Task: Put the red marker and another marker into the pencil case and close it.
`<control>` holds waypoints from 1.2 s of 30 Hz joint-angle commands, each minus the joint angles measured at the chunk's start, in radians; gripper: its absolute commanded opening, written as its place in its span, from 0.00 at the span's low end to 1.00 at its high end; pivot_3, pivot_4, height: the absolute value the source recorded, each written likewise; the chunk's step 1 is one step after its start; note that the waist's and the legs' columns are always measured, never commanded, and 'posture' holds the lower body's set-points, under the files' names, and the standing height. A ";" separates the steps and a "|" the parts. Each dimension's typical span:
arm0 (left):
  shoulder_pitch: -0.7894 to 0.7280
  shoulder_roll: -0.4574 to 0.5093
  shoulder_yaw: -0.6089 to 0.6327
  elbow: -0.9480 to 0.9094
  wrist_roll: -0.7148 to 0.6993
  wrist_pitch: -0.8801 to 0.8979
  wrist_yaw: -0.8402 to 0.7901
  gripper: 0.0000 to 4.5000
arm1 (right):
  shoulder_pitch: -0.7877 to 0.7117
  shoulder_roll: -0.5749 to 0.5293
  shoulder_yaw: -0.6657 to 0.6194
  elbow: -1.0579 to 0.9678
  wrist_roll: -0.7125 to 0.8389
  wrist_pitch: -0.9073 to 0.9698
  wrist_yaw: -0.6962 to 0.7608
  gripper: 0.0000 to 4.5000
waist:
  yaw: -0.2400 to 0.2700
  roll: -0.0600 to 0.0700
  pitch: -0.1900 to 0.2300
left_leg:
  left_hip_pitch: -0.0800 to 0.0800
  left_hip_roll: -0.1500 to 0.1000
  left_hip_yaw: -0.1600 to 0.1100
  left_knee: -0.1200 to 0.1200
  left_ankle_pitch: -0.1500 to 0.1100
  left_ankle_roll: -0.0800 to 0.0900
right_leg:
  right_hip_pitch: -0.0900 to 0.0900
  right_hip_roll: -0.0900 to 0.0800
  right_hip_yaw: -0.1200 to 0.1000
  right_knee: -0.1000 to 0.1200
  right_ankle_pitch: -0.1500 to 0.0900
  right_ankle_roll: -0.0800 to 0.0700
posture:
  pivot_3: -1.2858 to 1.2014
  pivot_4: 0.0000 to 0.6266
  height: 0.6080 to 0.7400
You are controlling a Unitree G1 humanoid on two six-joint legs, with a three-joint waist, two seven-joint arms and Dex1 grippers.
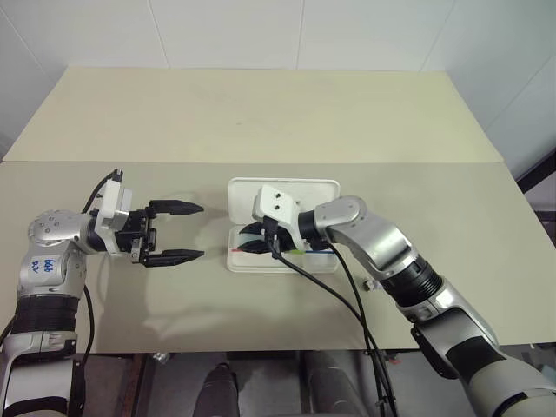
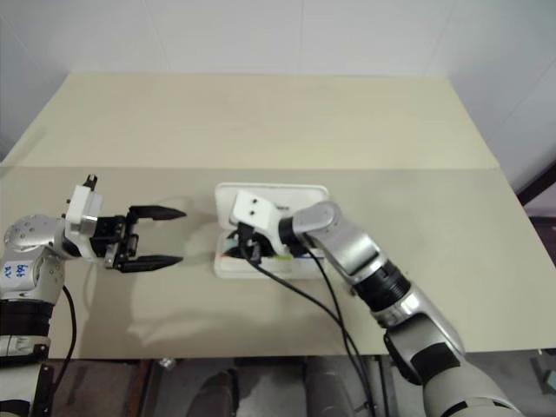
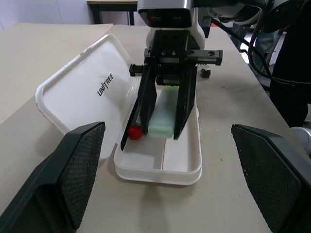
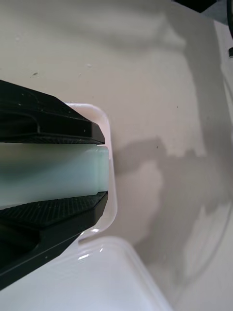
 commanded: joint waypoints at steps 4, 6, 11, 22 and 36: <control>-0.012 0.010 0.015 -0.024 0.017 -0.018 0.001 1.00 | 0.018 0.017 0.013 -0.057 -0.021 -0.006 0.026 0.25 | 0.000 0.000 0.000 | 0.000 0.000 0.000 0.000 0.000 0.000 | 0.000 0.000 0.000 0.000 0.000 0.000 | 0.52 0.24 1.00; -0.016 0.007 0.013 -0.022 0.021 -0.019 0.002 1.00 | 0.029 0.013 0.017 -0.062 -0.028 -0.007 0.033 0.25 | 0.000 0.000 0.000 | 0.000 0.000 0.000 0.000 0.000 0.000 | 0.000 0.000 0.000 0.000 0.000 0.000 | 0.52 0.24 1.00; -0.014 0.003 0.014 -0.027 0.023 -0.020 0.000 1.00 | 0.047 0.012 0.018 -0.070 -0.042 -0.010 0.041 0.25 | 0.000 0.000 0.000 | 0.000 0.000 0.000 0.000 0.000 0.000 | 0.000 0.000 0.000 0.000 0.000 0.000 | 0.52 0.24 1.00; -0.013 -0.004 0.012 -0.038 0.029 -0.023 0.009 1.00 | 0.056 0.018 0.006 -0.051 -0.066 -0.053 0.048 0.86 | 0.000 0.000 0.000 | 0.000 0.000 0.000 0.000 0.000 0.000 | 0.000 0.000 0.000 0.000 0.000 0.000 | 0.52 0.24 1.00; 0.003 -0.029 0.007 -0.056 0.034 -0.028 0.033 1.00 | 0.203 -0.285 -0.181 -0.408 0.144 0.079 0.222 0.99 | 0.007 0.000 0.000 | 0.000 0.000 0.000 0.001 -0.001 -0.001 | 0.001 0.000 0.000 -0.001 0.000 0.001 | 0.52 0.24 1.00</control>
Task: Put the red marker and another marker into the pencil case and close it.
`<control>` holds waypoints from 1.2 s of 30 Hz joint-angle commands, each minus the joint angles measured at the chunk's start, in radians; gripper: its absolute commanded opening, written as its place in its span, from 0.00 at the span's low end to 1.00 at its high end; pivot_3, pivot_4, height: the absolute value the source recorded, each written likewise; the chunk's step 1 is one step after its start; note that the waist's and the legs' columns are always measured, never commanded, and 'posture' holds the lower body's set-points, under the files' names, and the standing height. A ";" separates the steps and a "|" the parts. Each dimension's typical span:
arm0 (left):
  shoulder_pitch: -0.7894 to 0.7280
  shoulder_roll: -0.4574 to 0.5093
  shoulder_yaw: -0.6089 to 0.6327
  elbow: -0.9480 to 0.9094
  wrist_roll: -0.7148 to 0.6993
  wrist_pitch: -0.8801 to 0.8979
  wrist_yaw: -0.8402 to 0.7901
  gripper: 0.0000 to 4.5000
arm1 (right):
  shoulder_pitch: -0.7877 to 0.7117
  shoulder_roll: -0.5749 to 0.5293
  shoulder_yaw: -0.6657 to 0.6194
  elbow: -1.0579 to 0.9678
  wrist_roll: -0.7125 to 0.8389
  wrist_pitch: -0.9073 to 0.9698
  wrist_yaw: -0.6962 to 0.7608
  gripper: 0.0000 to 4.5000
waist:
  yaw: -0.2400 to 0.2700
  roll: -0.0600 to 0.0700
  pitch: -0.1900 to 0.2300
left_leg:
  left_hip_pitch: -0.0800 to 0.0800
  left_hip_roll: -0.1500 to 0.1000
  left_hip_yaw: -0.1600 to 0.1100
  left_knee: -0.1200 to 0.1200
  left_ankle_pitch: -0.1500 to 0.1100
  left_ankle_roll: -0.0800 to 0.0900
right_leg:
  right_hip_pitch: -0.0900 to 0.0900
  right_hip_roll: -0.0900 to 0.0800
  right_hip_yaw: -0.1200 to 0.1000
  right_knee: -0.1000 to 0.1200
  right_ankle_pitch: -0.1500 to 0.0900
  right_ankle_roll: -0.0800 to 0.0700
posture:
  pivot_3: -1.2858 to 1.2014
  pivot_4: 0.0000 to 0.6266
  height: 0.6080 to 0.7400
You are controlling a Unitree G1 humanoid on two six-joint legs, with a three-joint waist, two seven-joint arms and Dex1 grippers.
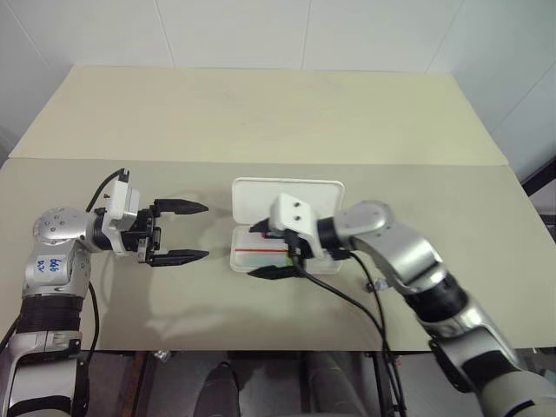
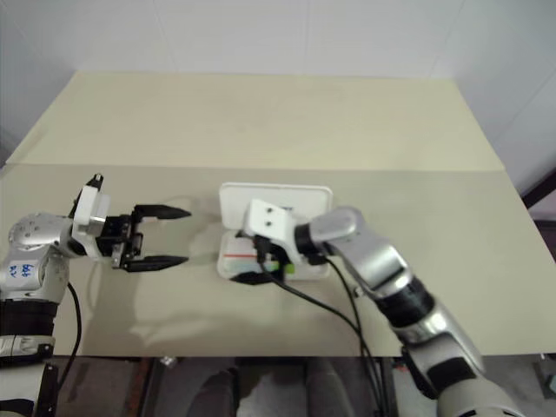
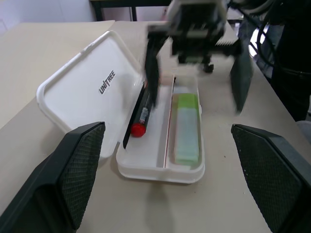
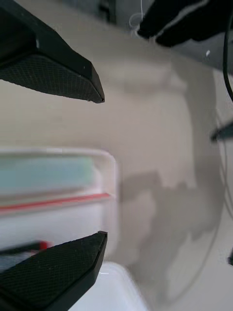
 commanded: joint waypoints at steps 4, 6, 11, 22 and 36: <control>0.006 -0.021 0.005 -0.027 0.000 -0.017 0.015 1.00 | 0.126 -0.224 -0.136 -0.134 0.123 -0.012 0.151 0.99 | 0.000 0.000 0.000 | 0.000 0.000 0.000 0.000 0.000 0.000 | 0.000 0.000 0.000 0.000 0.000 0.000 | 0.52 0.24 1.00; 0.005 -0.029 0.001 -0.026 0.003 -0.019 0.017 1.00 | 0.173 -0.305 -0.149 -0.122 0.104 -0.064 0.194 0.99 | -0.005 0.000 0.000 | 0.001 0.000 0.000 0.001 0.000 0.000 | 0.000 0.000 0.000 0.000 -0.001 -0.002 | 0.52 0.24 1.00; 0.014 -0.044 -0.003 -0.039 0.001 -0.019 0.024 1.00 | 0.250 -0.428 -0.169 -0.014 0.030 -0.217 0.249 0.99 | -0.005 -0.001 0.000 | 0.001 0.000 0.002 0.002 0.000 0.000 | 0.000 0.000 0.000 -0.001 -0.004 -0.007 | 0.52 0.24 1.00; 0.036 -0.042 0.007 -0.067 -0.007 -0.003 0.032 1.00 | 0.289 -0.459 -0.215 0.253 -0.021 -0.426 0.300 0.99 | -0.003 -0.001 0.000 | 0.001 0.000 0.002 0.003 0.000 0.000 | 0.001 -0.001 0.000 -0.001 -0.004 -0.008 | 0.52 0.24 1.00; 0.025 -0.046 0.000 -0.052 0.003 -0.013 0.035 1.00 | 0.297 -0.455 -0.218 0.337 -0.040 -0.482 0.314 0.40 | -0.002 -0.001 0.000 | 0.002 0.000 0.002 0.003 0.000 0.000 | 0.001 -0.001 0.000 0.000 -0.003 -0.005 | 0.52 0.24 1.00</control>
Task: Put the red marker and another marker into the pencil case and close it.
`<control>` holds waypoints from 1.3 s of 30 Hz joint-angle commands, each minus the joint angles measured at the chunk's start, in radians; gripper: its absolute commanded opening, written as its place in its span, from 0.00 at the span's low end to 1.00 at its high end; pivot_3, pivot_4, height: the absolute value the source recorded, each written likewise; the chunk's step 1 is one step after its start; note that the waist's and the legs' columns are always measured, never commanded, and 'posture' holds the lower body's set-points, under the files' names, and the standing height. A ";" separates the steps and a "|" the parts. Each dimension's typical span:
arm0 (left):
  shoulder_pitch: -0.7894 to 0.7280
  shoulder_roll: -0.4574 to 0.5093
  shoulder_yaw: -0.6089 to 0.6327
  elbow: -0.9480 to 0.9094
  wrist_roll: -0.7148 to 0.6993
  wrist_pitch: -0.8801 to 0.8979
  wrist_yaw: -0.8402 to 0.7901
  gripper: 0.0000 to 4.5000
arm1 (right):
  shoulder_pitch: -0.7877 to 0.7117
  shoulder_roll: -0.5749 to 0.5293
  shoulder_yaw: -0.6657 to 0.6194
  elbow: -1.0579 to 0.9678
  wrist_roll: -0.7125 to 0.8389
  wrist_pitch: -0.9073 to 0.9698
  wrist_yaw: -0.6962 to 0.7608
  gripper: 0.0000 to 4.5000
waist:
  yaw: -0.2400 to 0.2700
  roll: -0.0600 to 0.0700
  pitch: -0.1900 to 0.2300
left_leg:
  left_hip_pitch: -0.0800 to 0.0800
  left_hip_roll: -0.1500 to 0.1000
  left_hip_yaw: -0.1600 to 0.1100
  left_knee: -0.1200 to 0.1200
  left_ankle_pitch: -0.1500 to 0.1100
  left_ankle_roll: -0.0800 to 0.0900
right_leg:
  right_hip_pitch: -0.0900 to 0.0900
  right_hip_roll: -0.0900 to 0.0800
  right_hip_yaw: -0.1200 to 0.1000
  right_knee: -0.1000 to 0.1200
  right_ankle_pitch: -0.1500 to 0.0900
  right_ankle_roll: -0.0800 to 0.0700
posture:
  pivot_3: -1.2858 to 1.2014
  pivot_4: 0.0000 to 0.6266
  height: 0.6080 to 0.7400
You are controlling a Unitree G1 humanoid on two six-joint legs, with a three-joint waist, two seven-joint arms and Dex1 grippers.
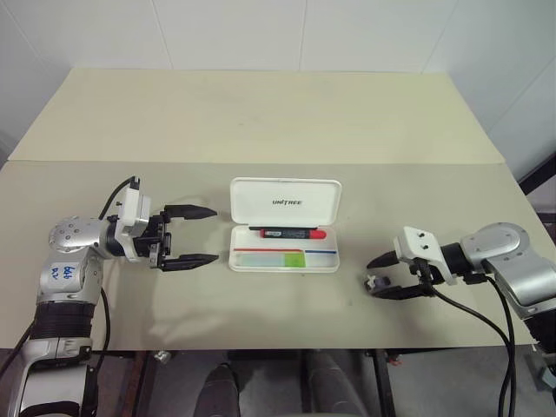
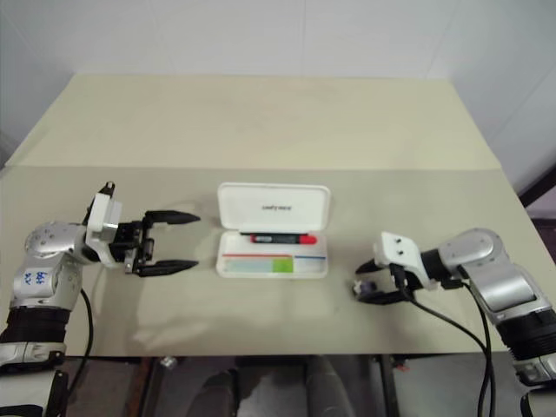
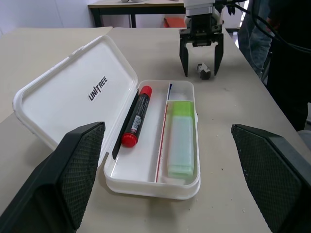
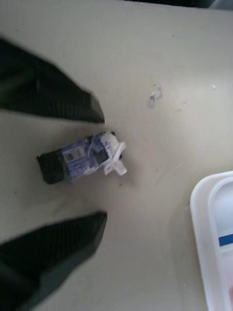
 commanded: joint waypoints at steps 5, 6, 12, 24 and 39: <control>-0.015 0.001 0.004 -0.011 0.003 -0.019 0.002 1.00 | 0.012 -0.022 -0.044 -0.013 -0.005 -0.004 0.011 0.08 | 0.001 0.000 0.000 | 0.000 0.000 0.000 0.000 0.000 0.000 | 0.000 0.000 0.000 0.000 0.001 0.001 | 0.52 0.24 1.00; -0.016 0.000 0.004 -0.011 0.002 -0.018 0.002 1.00 | 0.004 -0.017 -0.052 -0.020 -0.001 0.006 -0.001 0.08 | 0.001 0.000 0.000 | 0.000 0.000 0.000 0.000 0.000 0.000 | 0.000 0.000 0.000 0.000 0.001 0.002 | 0.52 0.24 1.00; -0.023 -0.006 0.001 -0.006 0.001 -0.020 -0.002 1.00 | -0.056 0.016 -0.101 -0.124 0.047 0.113 -0.071 0.08 | -0.002 0.000 0.000 | 0.000 0.000 0.000 0.000 0.000 0.000 | 0.000 0.000 0.000 0.001 0.001 0.002 | 0.52 0.24 1.00; -0.052 -0.026 -0.014 0.009 0.003 -0.025 -0.010 1.00 | -0.162 0.187 -0.034 -0.280 0.072 0.272 -0.189 0.08 | 0.003 0.000 0.000 | 0.000 0.000 0.000 0.000 0.000 0.000 | 0.000 0.000 0.000 0.002 0.003 0.006 | 0.52 0.24 1.00; -0.030 -0.011 0.000 -0.012 0.002 -0.027 0.008 1.00 | -0.177 0.241 0.026 -0.183 -0.003 0.232 -0.198 0.87 | 0.000 0.000 0.000 | 0.000 0.000 0.000 0.000 0.000 0.000 | 0.000 0.000 0.000 0.002 0.003 0.006 | 0.52 0.24 1.00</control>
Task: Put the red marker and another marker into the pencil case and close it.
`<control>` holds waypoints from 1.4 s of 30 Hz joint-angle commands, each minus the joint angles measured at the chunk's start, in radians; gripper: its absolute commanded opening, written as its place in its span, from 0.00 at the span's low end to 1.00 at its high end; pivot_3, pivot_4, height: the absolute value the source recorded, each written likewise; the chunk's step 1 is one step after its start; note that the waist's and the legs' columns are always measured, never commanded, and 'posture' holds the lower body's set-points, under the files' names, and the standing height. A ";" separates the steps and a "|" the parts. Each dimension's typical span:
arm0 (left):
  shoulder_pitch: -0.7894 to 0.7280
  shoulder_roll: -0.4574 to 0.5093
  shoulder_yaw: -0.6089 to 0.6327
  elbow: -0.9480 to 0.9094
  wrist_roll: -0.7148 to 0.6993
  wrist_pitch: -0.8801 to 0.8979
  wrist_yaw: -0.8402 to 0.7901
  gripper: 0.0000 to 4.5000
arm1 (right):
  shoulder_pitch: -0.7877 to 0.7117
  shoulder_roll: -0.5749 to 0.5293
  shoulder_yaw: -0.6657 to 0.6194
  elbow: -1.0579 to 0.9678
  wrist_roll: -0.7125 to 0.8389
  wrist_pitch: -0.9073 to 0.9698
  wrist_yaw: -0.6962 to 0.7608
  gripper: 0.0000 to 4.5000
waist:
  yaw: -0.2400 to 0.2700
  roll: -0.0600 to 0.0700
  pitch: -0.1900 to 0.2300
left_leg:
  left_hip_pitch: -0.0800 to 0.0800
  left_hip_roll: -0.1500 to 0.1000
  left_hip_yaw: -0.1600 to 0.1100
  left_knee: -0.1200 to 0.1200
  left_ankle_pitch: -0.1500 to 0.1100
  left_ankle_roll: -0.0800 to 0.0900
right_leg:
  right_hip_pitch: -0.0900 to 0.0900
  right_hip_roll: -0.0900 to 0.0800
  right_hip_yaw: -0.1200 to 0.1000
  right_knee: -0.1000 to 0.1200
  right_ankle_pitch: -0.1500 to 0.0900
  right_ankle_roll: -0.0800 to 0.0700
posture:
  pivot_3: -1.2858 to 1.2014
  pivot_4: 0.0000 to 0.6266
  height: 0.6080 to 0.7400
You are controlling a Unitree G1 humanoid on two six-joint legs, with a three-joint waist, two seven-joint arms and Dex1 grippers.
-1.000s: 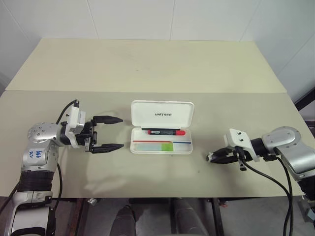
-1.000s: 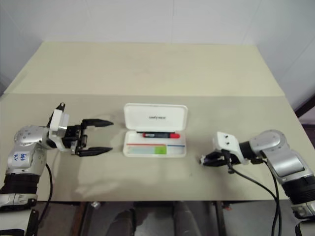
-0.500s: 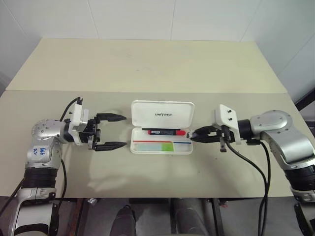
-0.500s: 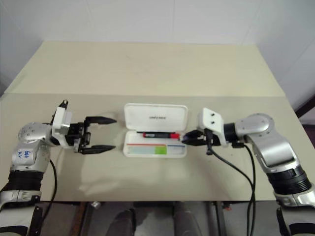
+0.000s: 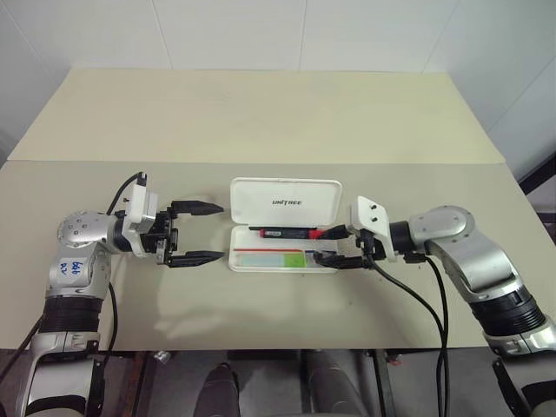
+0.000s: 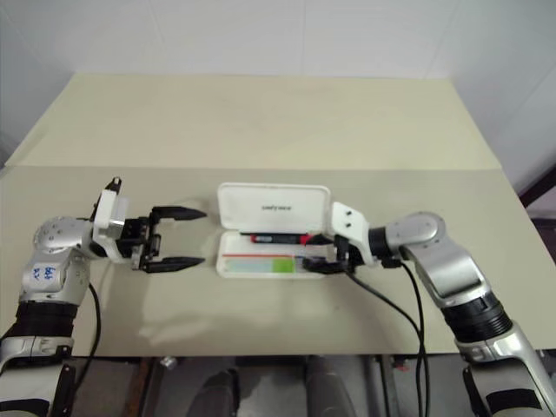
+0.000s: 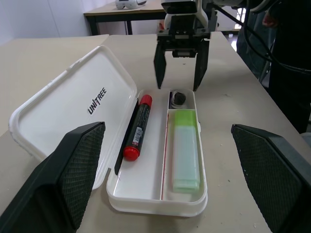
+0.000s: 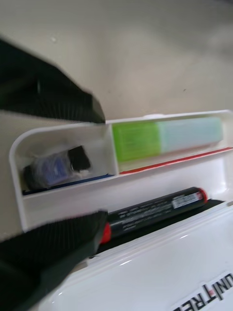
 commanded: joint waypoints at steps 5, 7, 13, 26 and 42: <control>0.002 0.010 0.016 -0.016 0.000 -0.014 0.009 1.00 | -0.013 -0.033 -0.041 -0.055 0.025 -0.002 0.028 1.00 | 0.000 0.000 0.000 | 0.000 0.000 0.000 0.000 0.000 0.000 | 0.000 0.000 0.000 0.000 0.000 0.000 | 0.52 0.24 1.00; -0.004 0.005 0.014 -0.011 0.000 -0.018 0.010 1.00 | -0.009 -0.040 -0.058 -0.073 0.044 0.007 0.033 1.00 | 0.000 0.000 0.000 | 0.000 0.000 0.000 0.000 0.000 0.000 | 0.000 0.000 0.000 0.000 0.000 0.000 | 0.52 0.24 1.00; -0.059 -0.020 -0.009 0.059 0.048 -0.055 0.038 1.00 | 0.040 0.026 -0.269 -0.194 0.312 0.081 0.002 1.00 | 0.002 0.000 0.000 | 0.000 0.000 0.000 0.000 0.000 0.000 | 0.000 0.000 0.000 0.000 0.000 0.000 | 0.52 0.24 1.00; -0.346 -0.091 -0.052 0.452 0.191 -0.292 0.068 0.86 | 0.219 0.013 -0.445 -0.243 0.429 0.013 -0.017 1.00 | 0.024 0.000 0.000 | 0.000 0.000 0.000 0.001 0.000 0.000 | 0.001 0.000 0.000 0.000 0.001 0.001 | 0.52 0.24 1.00; -0.610 -0.158 -0.038 0.775 0.244 -0.469 0.040 0.00 | 0.336 0.012 -0.529 -0.345 0.501 -0.015 -0.126 1.00 | 0.028 -0.001 0.000 | -0.001 0.000 -0.001 0.001 0.000 0.000 | 0.001 0.000 0.000 0.000 0.001 0.001 | 0.52 0.24 1.00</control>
